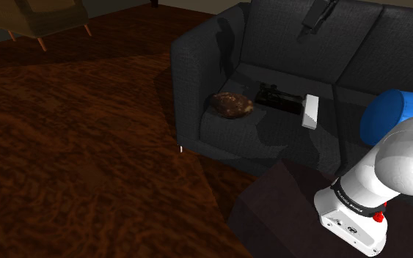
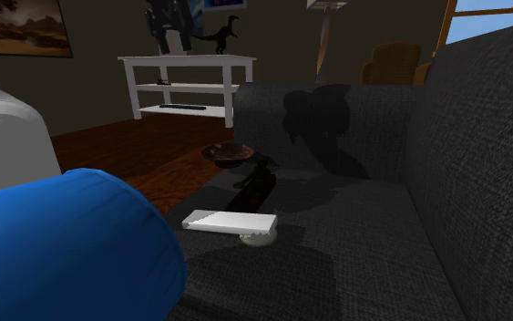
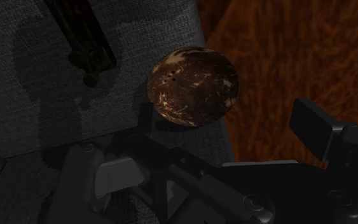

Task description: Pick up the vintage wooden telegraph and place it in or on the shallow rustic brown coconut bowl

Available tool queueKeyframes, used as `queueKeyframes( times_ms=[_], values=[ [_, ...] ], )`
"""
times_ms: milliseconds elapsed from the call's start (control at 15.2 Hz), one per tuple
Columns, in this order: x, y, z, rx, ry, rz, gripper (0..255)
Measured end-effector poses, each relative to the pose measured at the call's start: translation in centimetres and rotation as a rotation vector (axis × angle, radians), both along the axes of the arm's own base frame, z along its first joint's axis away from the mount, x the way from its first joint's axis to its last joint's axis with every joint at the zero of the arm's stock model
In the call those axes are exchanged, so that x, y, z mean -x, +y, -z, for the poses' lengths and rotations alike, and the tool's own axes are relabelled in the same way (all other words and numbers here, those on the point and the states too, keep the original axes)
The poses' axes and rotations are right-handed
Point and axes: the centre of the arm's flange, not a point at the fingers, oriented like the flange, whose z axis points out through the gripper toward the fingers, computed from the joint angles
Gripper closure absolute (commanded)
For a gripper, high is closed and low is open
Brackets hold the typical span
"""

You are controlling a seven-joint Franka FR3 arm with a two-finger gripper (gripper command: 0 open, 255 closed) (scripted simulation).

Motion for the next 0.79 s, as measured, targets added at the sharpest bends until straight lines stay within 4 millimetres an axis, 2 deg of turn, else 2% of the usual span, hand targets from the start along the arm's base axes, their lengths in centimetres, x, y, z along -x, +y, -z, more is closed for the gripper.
queueKeyframes(
  times_ms=[132,792],
  values=[
    [-0.2,-0.4,0.2,0.000,0.002,-0.003,0],
    [-3.6,-7.9,9.8,-0.002,0.043,-0.063,0]
  ],
)
